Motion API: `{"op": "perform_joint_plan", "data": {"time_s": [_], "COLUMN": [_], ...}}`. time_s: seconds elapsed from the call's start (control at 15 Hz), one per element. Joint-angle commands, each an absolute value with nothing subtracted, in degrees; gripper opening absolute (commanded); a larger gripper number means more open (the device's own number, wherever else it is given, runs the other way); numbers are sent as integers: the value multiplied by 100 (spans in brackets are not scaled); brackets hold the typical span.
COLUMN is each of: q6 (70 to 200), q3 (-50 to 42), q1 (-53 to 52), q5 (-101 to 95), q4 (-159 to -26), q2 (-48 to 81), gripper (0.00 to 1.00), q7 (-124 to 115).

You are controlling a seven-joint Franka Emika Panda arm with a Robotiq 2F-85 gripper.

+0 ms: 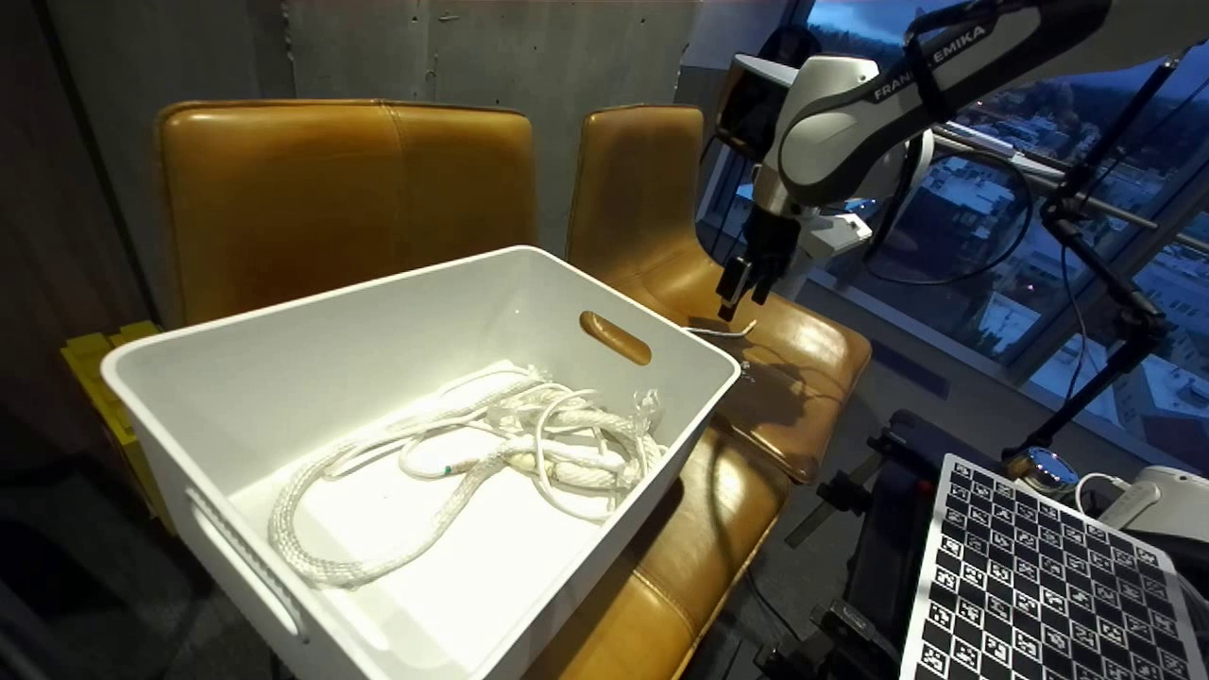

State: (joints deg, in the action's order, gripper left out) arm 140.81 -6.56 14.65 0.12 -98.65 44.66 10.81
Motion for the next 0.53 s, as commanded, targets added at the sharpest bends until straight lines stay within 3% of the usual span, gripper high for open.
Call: {"op": "perform_joint_plan", "data": {"time_s": [0.0,0.33,0.4,0.47], "q6": [14183,14172,14168,14171], "q3": [-645,-674,-674,-676], "q1": [1337,1276,1278,1281], "q5": [-107,-180,-183,-184], "q4": [-9804,-9774,-9774,-9771], "q2": [4676,4941,4979,5016], "gripper": [100,100,97,80], "q7": [976,952,948,947]}}
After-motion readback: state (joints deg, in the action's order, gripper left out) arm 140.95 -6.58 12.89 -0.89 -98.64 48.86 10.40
